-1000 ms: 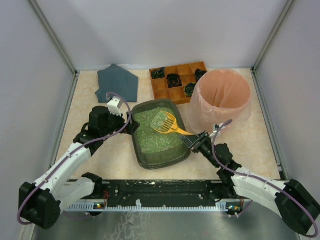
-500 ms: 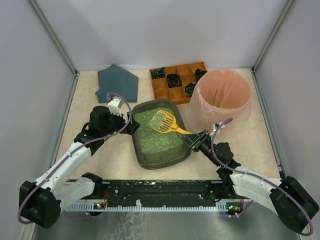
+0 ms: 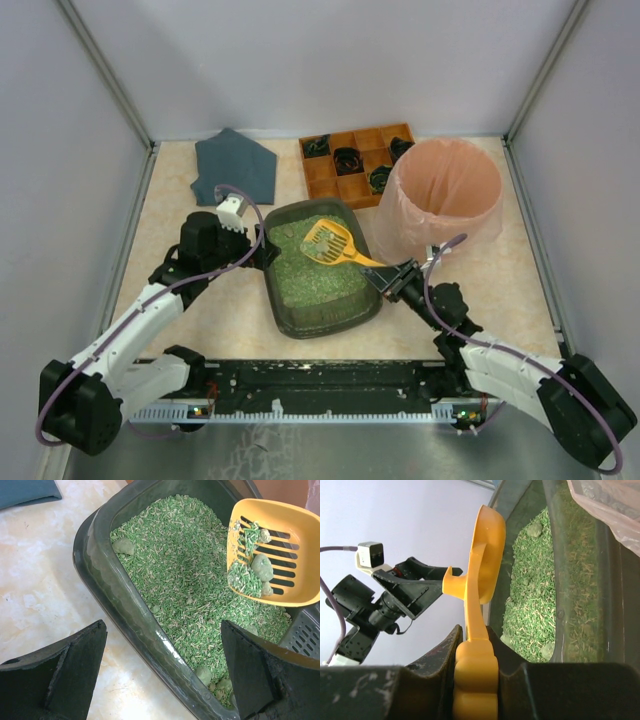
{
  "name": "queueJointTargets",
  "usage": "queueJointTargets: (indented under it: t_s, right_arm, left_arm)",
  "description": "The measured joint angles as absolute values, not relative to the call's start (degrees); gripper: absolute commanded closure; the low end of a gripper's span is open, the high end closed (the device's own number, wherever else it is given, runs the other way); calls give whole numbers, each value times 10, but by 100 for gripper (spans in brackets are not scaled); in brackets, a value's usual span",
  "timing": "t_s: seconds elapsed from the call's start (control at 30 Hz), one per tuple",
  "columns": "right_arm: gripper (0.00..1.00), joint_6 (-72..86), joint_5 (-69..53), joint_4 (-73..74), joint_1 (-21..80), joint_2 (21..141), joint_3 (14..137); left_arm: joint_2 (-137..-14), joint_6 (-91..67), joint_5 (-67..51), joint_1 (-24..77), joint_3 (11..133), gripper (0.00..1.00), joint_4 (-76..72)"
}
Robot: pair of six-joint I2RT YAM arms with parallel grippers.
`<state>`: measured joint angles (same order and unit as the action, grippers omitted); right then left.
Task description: Clean the litter box
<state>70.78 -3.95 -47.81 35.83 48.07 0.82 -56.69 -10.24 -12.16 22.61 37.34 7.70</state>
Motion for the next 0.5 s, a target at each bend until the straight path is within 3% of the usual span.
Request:
queueJointTargets:
  t_s: [0.5]
  right_arm:
    - [100,716,-91,-499,347,552,37]
  left_arm:
    - [-567,-102,-121,226,374,0,77]
